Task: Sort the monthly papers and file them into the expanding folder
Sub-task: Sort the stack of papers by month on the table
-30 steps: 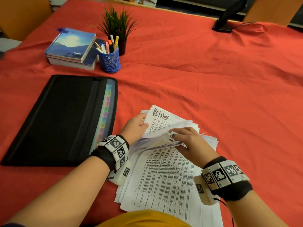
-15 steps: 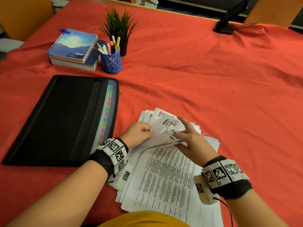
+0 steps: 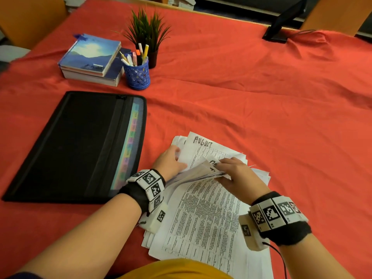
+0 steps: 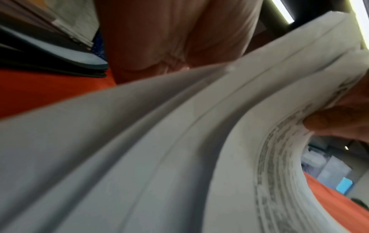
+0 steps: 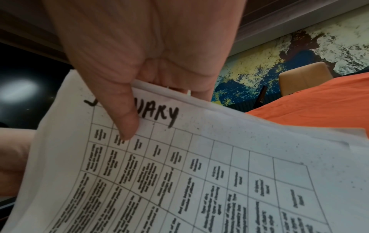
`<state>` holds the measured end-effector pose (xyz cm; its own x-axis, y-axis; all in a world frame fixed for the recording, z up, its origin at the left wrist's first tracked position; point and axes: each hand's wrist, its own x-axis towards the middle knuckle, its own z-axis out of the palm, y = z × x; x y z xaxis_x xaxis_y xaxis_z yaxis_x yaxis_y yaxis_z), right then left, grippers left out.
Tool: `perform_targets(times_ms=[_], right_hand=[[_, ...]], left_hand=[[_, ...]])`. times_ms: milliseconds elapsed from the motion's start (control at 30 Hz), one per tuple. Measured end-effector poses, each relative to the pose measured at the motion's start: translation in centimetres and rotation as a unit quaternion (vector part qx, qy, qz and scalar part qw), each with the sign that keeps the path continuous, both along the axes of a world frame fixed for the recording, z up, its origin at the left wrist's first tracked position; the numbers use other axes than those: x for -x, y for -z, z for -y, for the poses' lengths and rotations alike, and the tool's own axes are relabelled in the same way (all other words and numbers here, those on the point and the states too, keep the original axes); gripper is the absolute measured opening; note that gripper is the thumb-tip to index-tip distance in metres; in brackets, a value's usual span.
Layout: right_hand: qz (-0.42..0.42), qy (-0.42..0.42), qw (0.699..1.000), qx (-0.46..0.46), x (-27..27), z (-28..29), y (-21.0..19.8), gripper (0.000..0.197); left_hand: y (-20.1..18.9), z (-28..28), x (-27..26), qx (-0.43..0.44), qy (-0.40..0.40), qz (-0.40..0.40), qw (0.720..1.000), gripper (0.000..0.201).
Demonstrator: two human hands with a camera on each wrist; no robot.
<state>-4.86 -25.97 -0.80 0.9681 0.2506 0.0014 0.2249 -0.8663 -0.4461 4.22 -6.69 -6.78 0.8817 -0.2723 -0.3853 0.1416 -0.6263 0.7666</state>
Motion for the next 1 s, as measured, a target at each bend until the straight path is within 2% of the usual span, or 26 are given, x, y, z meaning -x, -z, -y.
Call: perform_targets(times_ms=[33, 67, 133, 200, 267, 400, 467, 533, 600, 700, 800, 900, 967, 1000], right_hand=[[-0.001, 0.001, 1.0, -0.001, 0.0, 0.0, 0.0, 0.017], [-0.001, 0.003, 1.0, 0.0, 0.0, 0.0, 0.0, 0.018], [0.001, 0.003, 1.0, -0.001, -0.1, 0.0, 0.1, 0.019], [0.001, 0.004, 1.0, -0.001, -0.1, 0.0, 0.2, 0.018], [0.003, 0.004, 1.0, -0.001, -0.1, 0.0, 0.2, 0.017], [0.004, 0.006, 1.0, 0.003, 0.0, 0.1, 0.3, 0.019], [0.0, 0.006, 1.0, 0.003, -0.1, 0.2, 0.3, 0.019], [-0.001, 0.005, 1.0, 0.004, 0.0, 0.2, 0.3, 0.019], [-0.004, 0.005, 1.0, 0.004, 0.1, 0.2, 0.2, 0.018], [-0.005, 0.005, 1.0, 0.005, 0.0, 0.1, 0.2, 0.016], [-0.003, 0.005, 1.0, 0.008, 0.0, 0.1, 0.1, 0.015], [-0.004, 0.004, 1.0, 0.012, -0.1, 0.0, 0.2, 0.013], [-0.005, 0.003, 1.0, 0.013, -0.1, 0.0, 0.2, 0.013], [-0.005, 0.003, 1.0, 0.012, -0.1, 0.0, 0.2, 0.013]], left_hand=[[-0.1, 0.0, 0.0, -0.045, 0.042, 0.018, 0.998, 0.019], [-0.2, 0.0, 0.0, -0.081, 0.078, 0.039, 0.993, 0.013], [-0.2, 0.3, 0.0, -0.122, 0.116, 0.062, 0.984, 0.022], [-0.3, 0.5, 0.0, -0.141, 0.117, 0.064, 0.981, 0.025], [-0.3, 0.8, -0.3, -0.144, 0.104, 0.061, 0.982, 0.027], [0.0, 1.0, -0.4, -0.092, 0.116, 0.06, 0.987, 0.047], [-0.2, 1.0, -0.1, -0.098, 0.128, 0.054, 0.985, 0.041], [-0.4, 0.9, 0.1, -0.143, 0.142, 0.065, 0.977, 0.027], [-0.7, 0.9, 0.0, -0.169, 0.163, 0.063, 0.97, 0.03], [-1.1, 1.0, -0.3, -0.154, 0.189, 0.052, 0.968, 0.033], [-0.8, 1.2, -1.2, -0.149, 0.211, 0.034, 0.965, 0.025], [-1.2, 1.4, -1.9, -0.169, 0.213, 0.04, 0.962, 0.027], [-2.0, 1.5, -2.4, -0.183, 0.228, 0.053, 0.955, 0.013], [-2.1, 1.5, -2.8, -0.185, 0.237, 0.055, 0.952, 0.018]])
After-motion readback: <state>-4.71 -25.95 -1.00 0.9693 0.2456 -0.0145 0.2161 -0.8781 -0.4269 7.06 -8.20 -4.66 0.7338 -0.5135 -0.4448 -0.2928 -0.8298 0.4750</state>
